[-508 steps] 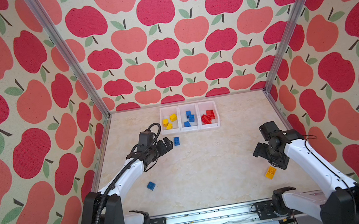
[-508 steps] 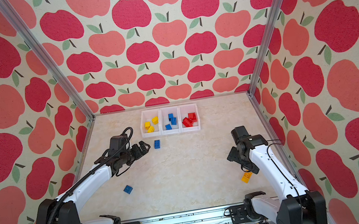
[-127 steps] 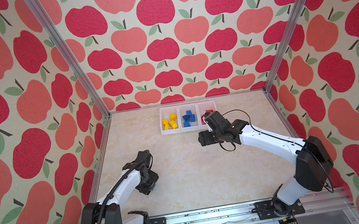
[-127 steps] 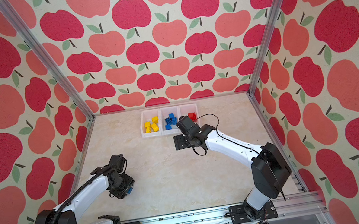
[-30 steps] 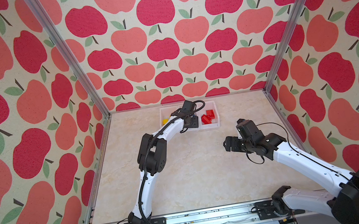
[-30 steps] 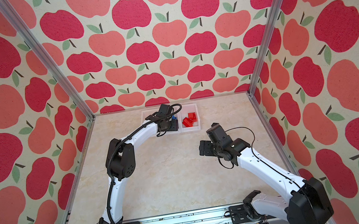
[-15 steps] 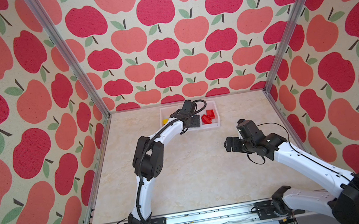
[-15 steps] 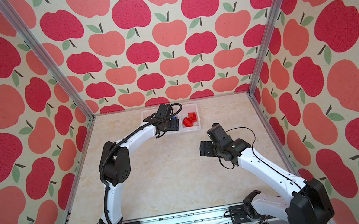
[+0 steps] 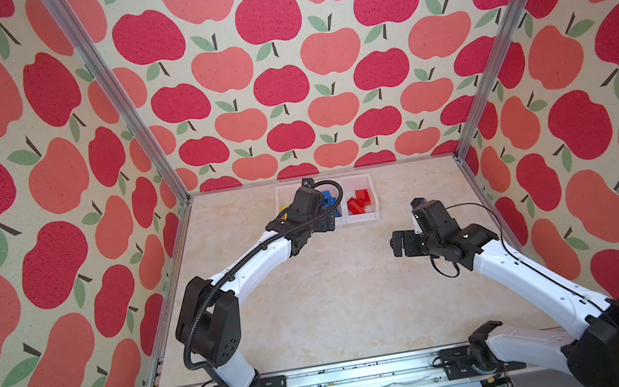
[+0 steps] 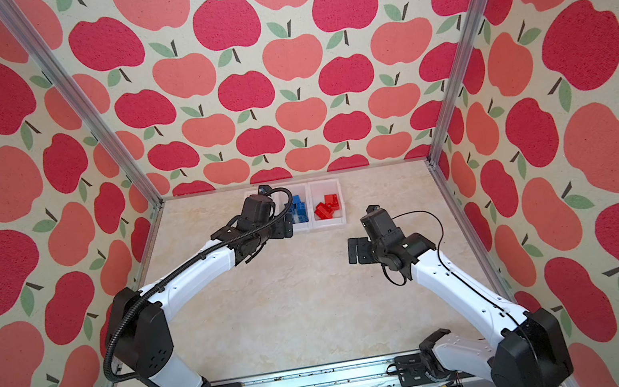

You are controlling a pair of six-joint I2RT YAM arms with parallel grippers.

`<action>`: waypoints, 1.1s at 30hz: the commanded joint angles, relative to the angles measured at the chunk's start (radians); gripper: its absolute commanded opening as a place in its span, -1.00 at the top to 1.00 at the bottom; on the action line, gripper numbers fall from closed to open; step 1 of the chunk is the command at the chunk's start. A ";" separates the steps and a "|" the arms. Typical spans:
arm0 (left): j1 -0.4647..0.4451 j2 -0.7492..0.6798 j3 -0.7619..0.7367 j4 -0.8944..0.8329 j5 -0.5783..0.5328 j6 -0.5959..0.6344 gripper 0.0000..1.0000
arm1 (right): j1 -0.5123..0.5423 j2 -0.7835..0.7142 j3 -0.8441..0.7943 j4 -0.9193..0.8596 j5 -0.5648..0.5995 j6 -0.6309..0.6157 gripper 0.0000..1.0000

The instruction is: Sort the legos into containers by color

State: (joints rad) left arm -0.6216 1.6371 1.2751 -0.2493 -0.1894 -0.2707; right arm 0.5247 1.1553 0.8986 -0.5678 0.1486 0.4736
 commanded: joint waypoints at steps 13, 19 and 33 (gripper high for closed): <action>0.231 -0.434 -0.491 0.172 -0.096 0.052 -0.99 | -0.083 0.089 -0.016 0.204 0.139 -0.306 -0.99; 0.360 -0.544 -0.662 0.338 -0.106 0.092 -0.99 | -0.173 0.102 -0.097 0.393 0.219 -0.386 -0.99; 0.554 -0.541 -0.904 0.792 -0.134 0.226 -0.93 | -0.331 0.261 -0.351 1.026 0.178 -0.587 -0.99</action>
State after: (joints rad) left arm -0.0940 1.0695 0.3992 0.3882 -0.3012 -0.0879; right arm 0.2096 1.3872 0.5674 0.2581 0.3454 -0.0551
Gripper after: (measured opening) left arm 0.969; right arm 0.993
